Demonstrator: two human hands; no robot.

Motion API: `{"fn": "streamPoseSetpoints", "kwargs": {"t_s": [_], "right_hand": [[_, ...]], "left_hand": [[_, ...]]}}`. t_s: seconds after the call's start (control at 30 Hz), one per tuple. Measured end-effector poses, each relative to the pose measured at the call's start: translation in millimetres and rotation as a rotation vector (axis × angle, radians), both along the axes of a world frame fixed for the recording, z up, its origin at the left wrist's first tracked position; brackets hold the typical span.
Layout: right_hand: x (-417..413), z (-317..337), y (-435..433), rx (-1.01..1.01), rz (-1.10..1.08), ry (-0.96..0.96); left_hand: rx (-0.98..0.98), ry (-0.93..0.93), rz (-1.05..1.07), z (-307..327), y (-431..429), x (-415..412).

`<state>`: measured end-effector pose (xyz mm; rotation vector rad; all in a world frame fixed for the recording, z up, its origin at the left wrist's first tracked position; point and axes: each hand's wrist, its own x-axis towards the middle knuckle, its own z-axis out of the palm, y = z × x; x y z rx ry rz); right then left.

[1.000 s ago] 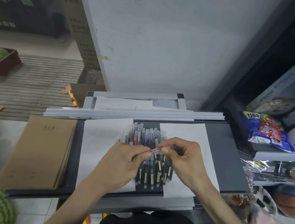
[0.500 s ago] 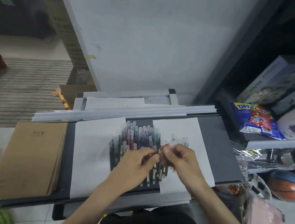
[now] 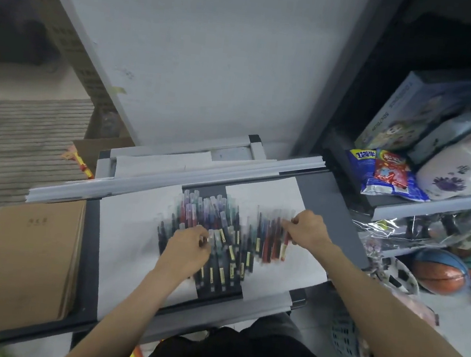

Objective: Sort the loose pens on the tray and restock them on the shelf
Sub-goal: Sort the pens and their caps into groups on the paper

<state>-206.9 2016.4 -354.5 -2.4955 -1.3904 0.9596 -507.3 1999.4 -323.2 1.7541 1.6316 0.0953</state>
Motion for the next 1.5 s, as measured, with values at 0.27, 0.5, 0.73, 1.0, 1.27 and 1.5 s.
{"fn": "streamPoseSetpoints", "kwargs": {"t_s": [0.27,0.5,0.73,1.0,1.27,1.5], "right_hand": [[-14,-11,-7,0.06,-0.098,-0.031],[-47,-2,-27,0.011,-0.091,-0.099],[-80,-8,-23,-0.005,-0.07,-0.141],[-64,-12,-20,0.059,-0.014,-0.163],[-49,-20,-25,0.111,0.173,-0.238],[-41,-38,-24,0.051,0.454,-0.486]], "left_hand": [[-0.088,-0.024,0.024,-11,3,33],[-0.114,0.005,0.042,-19,3,40],[-0.126,0.028,0.032,-24,6,42],[-0.139,0.038,0.071,-25,3,40],[-0.148,0.079,0.16,-20,-8,53],[-0.206,0.073,0.262,-17,-18,68]]}}
